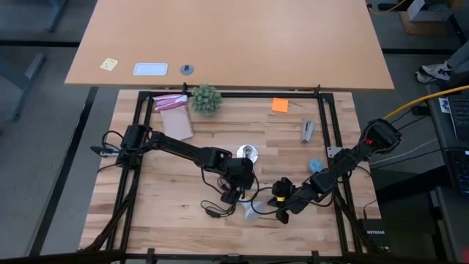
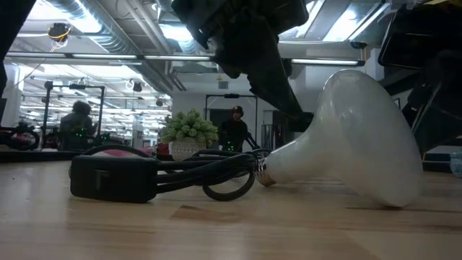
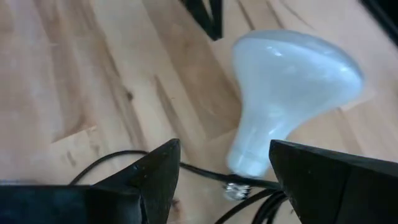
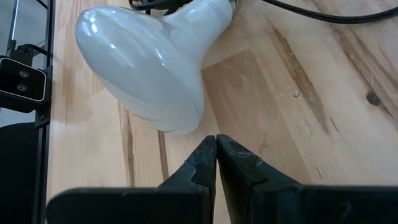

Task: Screw lightbulb
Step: Insert the lightbulb into the lamp

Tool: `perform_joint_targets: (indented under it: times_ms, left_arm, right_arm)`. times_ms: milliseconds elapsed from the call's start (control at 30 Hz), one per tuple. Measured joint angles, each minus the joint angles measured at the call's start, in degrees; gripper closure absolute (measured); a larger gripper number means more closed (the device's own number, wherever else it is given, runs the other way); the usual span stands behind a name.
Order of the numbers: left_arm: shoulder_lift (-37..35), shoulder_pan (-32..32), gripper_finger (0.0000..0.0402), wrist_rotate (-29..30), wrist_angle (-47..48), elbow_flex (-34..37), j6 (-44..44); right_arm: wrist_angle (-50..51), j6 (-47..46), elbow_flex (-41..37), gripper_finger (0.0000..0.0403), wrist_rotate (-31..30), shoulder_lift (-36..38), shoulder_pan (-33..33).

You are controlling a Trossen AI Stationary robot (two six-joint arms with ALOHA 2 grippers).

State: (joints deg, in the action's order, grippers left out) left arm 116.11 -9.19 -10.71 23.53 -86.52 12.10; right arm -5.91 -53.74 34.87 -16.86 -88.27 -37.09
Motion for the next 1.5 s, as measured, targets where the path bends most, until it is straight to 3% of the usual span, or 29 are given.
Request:
perform_joint_targets:
  times_ms: [300,467,700,867,1200,1500]
  left_arm:
    - [0.0,-1.8,0.0165,-4.1,-0.6,0.0,0.8]
    - [0.0,-1.4,0.0165,-5.8,-0.6,0.0,7.7]
    - [3.1,-0.8,0.0165,-14.1,-2.6,0.0,7.4]
    - [5.6,-0.5,0.0165,-19.1,-7.0,0.0,7.4]
    - [6.9,1.1,0.0165,-19.8,-10.7,0.0,11.1]
    - [11.3,0.9,0.0165,-23.6,-12.3,0.0,6.9]
  right_arm:
    - [0.0,0.0,0.0,0.0379,0.0,0.0,0.2]
    - [-2.4,0.1,0.0,0.0379,-0.7,0.0,2.3]
    - [-7.7,0.1,0.0,0.0379,1.8,0.0,5.4]
    - [-7.5,0.2,0.0,0.0379,0.3,0.0,5.2]
    - [-7.6,0.2,0.0,0.0379,-0.2,0.0,5.3]
    - [-7.6,0.2,0.0,0.0379,-4.6,1.0,5.3]
